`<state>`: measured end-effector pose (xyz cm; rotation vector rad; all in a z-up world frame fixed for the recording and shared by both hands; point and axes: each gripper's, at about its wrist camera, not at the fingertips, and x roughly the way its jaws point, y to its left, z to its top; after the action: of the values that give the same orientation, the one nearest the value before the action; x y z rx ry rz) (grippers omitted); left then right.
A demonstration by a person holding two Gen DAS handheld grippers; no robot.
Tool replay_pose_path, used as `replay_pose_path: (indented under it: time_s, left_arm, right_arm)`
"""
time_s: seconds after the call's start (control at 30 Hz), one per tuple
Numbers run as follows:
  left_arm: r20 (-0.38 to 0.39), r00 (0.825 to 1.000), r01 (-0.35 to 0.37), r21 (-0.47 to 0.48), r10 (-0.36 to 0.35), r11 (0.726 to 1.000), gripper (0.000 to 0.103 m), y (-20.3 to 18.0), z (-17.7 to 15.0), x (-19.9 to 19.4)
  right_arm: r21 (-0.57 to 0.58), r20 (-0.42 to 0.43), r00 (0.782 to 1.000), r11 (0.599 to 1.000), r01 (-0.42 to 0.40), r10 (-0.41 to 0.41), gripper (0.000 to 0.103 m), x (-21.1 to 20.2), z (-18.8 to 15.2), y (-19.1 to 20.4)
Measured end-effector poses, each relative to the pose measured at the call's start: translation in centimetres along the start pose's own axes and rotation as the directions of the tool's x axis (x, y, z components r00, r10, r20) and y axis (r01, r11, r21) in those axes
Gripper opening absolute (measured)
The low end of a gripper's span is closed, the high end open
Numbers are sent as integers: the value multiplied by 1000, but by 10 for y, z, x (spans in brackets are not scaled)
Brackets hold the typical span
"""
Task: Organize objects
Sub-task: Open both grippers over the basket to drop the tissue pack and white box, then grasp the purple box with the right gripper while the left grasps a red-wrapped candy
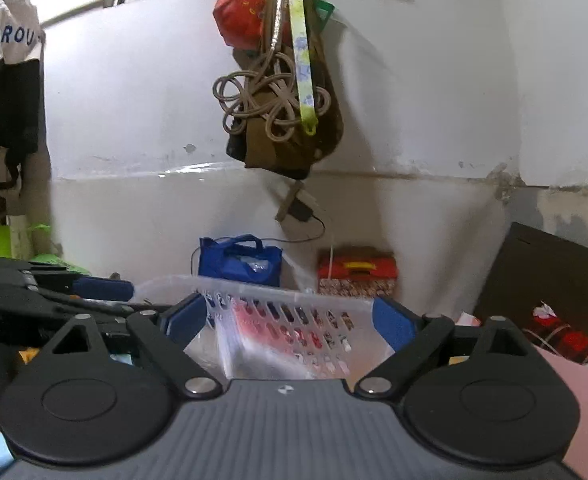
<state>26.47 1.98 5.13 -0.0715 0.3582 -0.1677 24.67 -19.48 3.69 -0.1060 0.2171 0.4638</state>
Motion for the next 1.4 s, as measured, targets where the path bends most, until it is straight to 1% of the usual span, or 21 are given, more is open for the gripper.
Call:
replay_pose_path:
  time_s: [0.03, 0.07, 0.13, 0.2, 0.33, 0.37, 0.43, 0.53, 0.6, 0.63, 0.7, 0.8, 0.87, 0.93, 0.97, 1.03, 1.13, 1.2, 1.27, 1.33, 1.4]
  left_arm:
    - [28, 999, 20, -13, -20, 1000, 69, 3, -3, -11]
    - [56, 998, 22, -18, -21, 1000, 74, 5, -7, -24]
    - [92, 996, -2, -4, 3, 1000, 82, 7, -19, -48]
    - [104, 994, -41, 32, 37, 999, 89, 7, -38, -64]
    - [26, 995, -100, 78, 98, 992, 89, 10, -76, -59]
    - [5, 994, -111, 77, 111, 991, 89, 12, -84, -54]
    - [-35, 992, -121, 61, 123, 991, 89, 18, -94, -44]
    - [-111, 986, -123, 36, 126, 992, 89, 24, -103, -28]
    - [-135, 980, -142, 33, 145, 989, 89, 27, -109, -20]
    - [-153, 977, -145, 21, 146, 989, 89, 29, -110, -19]
    - [-169, 979, -122, -19, 118, 992, 89, 36, -109, -16]
    - [-173, 980, -109, -47, 99, 993, 89, 40, -109, -14]
    - [-184, 979, -99, -45, 89, 994, 85, 39, -109, -11]
    - [-205, 975, -99, -33, 90, 994, 76, 37, -109, -6]
    - [-217, 973, -93, -28, 85, 995, 72, 37, -110, -4]
    - [-228, 971, -76, -25, 69, 997, 68, 34, -110, -3]
    - [-220, 973, -78, -16, 72, 997, 59, 32, -111, -5]
    - [-222, 974, -58, -12, 54, 998, 53, 31, -111, -5]
    - [-220, 975, 14, -33, -21, 999, 48, 31, -112, -8]
    - [-200, 977, 67, -54, -77, 996, 47, 34, -114, -13]
    - [-174, 979, 99, -58, -108, 993, 47, 34, -115, -18]
  right_arm:
    - [26, 16, 1000, 1000, -14, 14, 101, -9, -6, -1]
    - [51, 32, 999, 999, -19, 18, 103, -17, -12, -4]
    - [98, 64, 998, 995, 11, -17, 103, -37, -29, -2]
    - [93, 48, 999, 996, 10, -14, 103, -51, -53, 5]
    - [108, -100, 994, 994, -32, 42, 103, -56, -89, 26]
    - [95, -123, 992, 995, -21, 32, 103, -60, -99, 35]
    - [55, -140, 990, 998, -8, 15, 103, -63, -109, 48]
    - [2, -168, 985, 1000, -27, 27, 103, -60, -115, 52]
    - [43, -203, 978, 999, -33, 41, 103, -52, -114, 44]
    - [83, -214, 974, 995, -54, 70, 103, -49, -113, 39]
    - [127, -225, 968, 988, -88, 115, 101, -49, -115, 31]
    - [127, -261, 955, 986, -109, 139, 91, -45, -119, 33]
    - [88, -282, 947, 987, -134, 154, 86, -45, -122, 42]
    - [61, -304, 942, 990, -128, 141, 81, -41, -122, 45]
    - [64, -316, 938, 989, -132, 146, 76, -39, -122, 45]
    - [93, -333, 928, 985, -145, 168, 70, -37, -125, 40]
    - [115, -335, 925, 982, -150, 180, 46, -37, -127, 37]
    - [118, -326, 930, 983, -138, 170, 46, -38, -126, 36]
    - [129, -291, 943, 983, -127, 160, 46, -42, -126, 33]
    - [139, -260, 954, 984, -113, 147, 46, -47, -126, 31]
    - [137, -220, 969, 987, -86, 115, 46, -53, -126, 31]
